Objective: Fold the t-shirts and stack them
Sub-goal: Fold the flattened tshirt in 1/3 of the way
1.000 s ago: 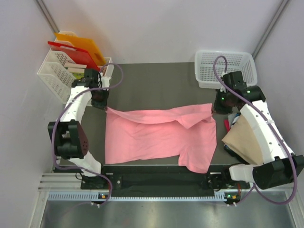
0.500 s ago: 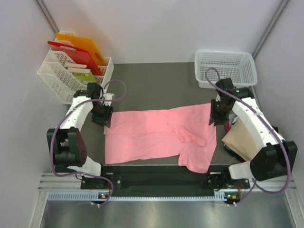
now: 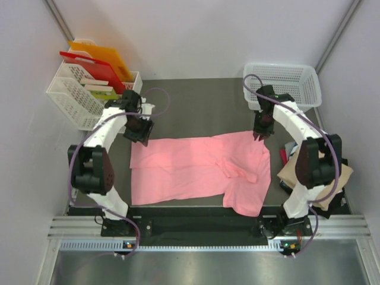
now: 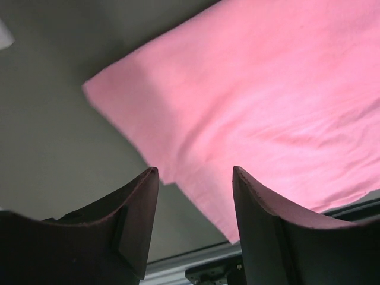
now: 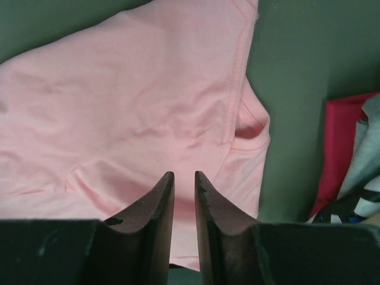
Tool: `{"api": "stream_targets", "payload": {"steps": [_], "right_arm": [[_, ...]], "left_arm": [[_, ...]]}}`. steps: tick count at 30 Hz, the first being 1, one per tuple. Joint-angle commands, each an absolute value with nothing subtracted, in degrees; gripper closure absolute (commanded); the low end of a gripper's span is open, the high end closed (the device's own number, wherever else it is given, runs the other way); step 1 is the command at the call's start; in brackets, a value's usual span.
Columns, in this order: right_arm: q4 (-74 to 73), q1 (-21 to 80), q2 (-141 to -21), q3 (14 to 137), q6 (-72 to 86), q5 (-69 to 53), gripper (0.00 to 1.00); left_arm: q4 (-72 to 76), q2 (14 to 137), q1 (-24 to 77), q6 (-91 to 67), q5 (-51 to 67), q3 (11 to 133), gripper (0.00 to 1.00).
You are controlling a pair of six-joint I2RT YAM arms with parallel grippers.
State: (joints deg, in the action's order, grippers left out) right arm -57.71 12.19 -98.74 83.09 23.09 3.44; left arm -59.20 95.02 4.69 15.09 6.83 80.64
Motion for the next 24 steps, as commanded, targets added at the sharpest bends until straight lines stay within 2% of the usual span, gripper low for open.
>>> {"api": "stream_targets", "payload": {"steps": [1,8,16,24], "right_arm": [[-54.8,11.3,-101.9,87.0,22.2,6.8,0.79],[-53.3,10.5,-110.1,90.8,22.4,5.7,0.81],[-52.4,10.3,-115.4,92.8,22.1,3.8,0.82],[-54.1,10.3,-122.6,99.2,21.6,3.4,0.82]], "left_arm": [[-55.1,102.5,8.0,12.9,7.8,83.1,0.43],[-54.0,110.3,8.3,12.7,6.9,83.9,0.47],[-50.5,106.6,8.2,13.2,4.1,72.7,0.48],[-48.2,109.9,8.1,13.1,1.8,73.1,0.50]]}}
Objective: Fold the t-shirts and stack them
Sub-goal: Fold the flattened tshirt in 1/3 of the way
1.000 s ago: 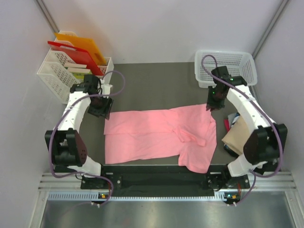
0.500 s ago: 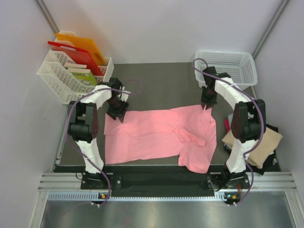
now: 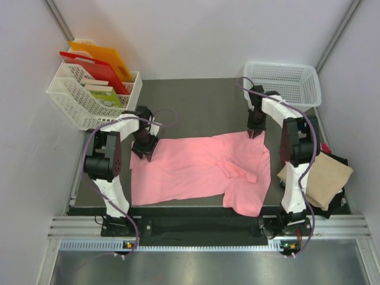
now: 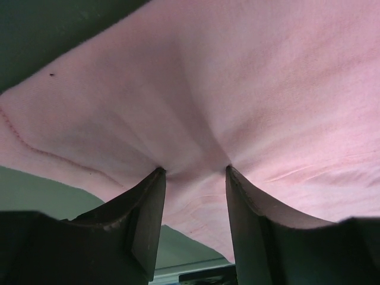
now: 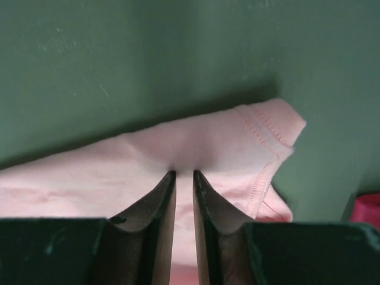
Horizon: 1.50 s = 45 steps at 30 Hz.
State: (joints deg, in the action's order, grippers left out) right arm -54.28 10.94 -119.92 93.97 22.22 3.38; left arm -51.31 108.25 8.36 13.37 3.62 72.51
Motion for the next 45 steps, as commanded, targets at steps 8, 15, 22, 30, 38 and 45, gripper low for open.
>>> {"api": "stream_targets", "payload": {"steps": [8,15,22,30,38,45], "right_arm": [[-56.4,9.5,-131.0,111.0,22.0,2.2,0.82],[-55.4,9.4,-129.3,108.0,20.7,2.1,0.84],[-51.8,10.3,-118.7,104.1,19.1,4.1,0.72],[-51.8,15.0,-114.1,106.9,16.2,8.0,0.59],[-49.2,16.7,-106.1,91.2,17.7,8.4,0.60],[-46.1,16.7,-106.3,83.8,18.7,7.3,0.62]], "left_arm": [[-48.6,119.3,6.1,15.6,-3.6,81.6,0.51],[-51.8,126.2,4.7,17.1,-6.2,93.7,0.52],[-47.8,124.0,4.6,18.1,-7.6,87.8,0.52],[-45.8,123.7,3.7,19.5,-9.3,87.3,0.53],[-44.2,123.2,1.8,21.3,-11.2,85.7,0.53],[-43.8,123.1,0.4,21.8,-11.1,84.9,0.53]]}}
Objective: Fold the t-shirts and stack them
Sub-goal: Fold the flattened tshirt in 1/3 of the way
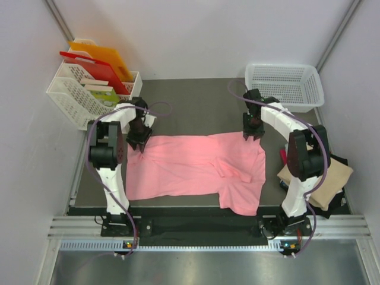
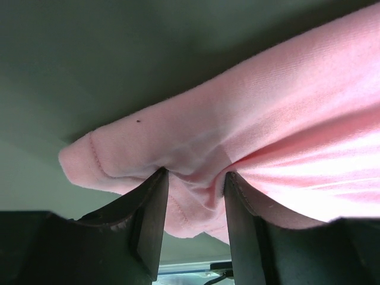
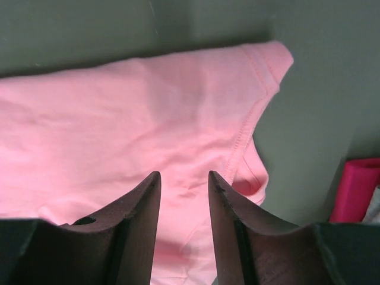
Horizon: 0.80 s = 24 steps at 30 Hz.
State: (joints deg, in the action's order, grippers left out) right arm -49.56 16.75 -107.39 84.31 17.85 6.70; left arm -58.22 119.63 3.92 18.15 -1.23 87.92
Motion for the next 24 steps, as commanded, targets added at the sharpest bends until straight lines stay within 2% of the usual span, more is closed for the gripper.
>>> {"api": "stream_targets", "payload": {"steps": [1,18,24], "right_arm": [[-46.1,16.8,-107.4,83.8,18.7,7.3,0.63],[-44.6,15.9,-122.2,94.0,20.6,5.4,0.68],[-45.9,14.9,-126.0,101.9,20.5,7.6,0.69]], "left_arm": [[-43.8,123.1,0.4,21.8,-11.2,84.8,0.53],[-45.5,120.8,-1.0,19.8,-8.7,85.1,0.53],[-47.2,126.2,-1.1,19.9,-9.9,93.3,0.53]]}}
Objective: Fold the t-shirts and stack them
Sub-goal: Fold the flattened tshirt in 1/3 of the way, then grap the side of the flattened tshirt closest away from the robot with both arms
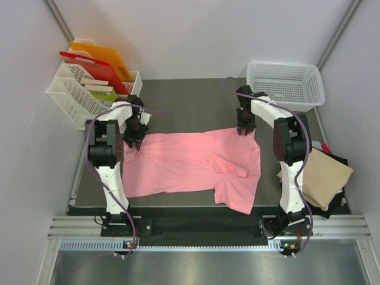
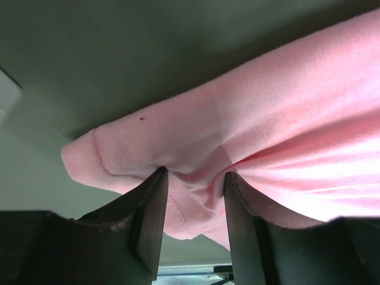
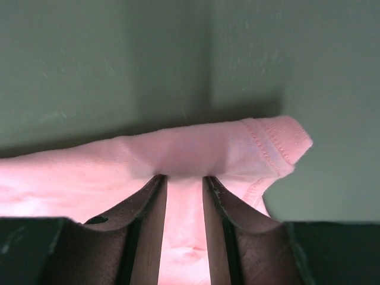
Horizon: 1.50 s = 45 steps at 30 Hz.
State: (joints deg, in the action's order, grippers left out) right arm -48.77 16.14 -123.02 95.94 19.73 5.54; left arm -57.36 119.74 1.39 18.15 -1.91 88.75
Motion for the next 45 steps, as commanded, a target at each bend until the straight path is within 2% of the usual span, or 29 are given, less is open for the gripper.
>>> {"api": "stream_targets", "payload": {"steps": [1,5,9,12,19,23,27,31,39,45], "right_arm": [[-46.0,14.9,-126.4,102.6,20.6,8.0,0.69],[-47.0,14.9,-126.7,105.9,20.1,8.8,0.70],[-48.1,15.0,-122.4,105.5,19.4,9.7,0.66],[-48.5,15.6,-117.1,102.6,18.9,9.6,0.62],[-52.9,22.0,-106.6,99.4,17.8,9.8,0.55],[-56.2,25.0,-99.6,92.4,18.2,10.1,0.51],[-57.9,26.5,-89.6,79.7,20.7,5.5,0.52],[-59.8,28.8,-83.3,70.0,24.1,3.4,0.52],[-61.8,33.0,-75.4,59.9,28.1,-6.0,0.49],[-61.6,36.4,-69.9,52.3,29.8,-11.2,0.48]], "left_arm": [[-47.7,127.2,-1.0,19.8,-10.0,96.8,0.53],[-51.8,131.7,-0.8,18.7,-10.6,104.7,0.53],[-53.5,129.1,-0.3,18.3,-9.6,105.6,0.53],[-53.4,122.4,-0.3,18.7,-7.7,101.3,0.52],[-59.8,105.8,3.3,20.3,-1.9,91.0,0.38],[-62.1,95.7,3.4,25.2,-1.0,83.2,0.32],[-58.7,85.8,3.4,29.7,-4.5,63.7,0.31],[-56.7,77.7,3.3,30.7,-7.5,51.9,0.31],[-53.6,74.4,2.1,26.5,-7.6,45.1,0.31],[-47.6,78.1,-2.1,24.3,-6.8,45.6,0.31]]}}
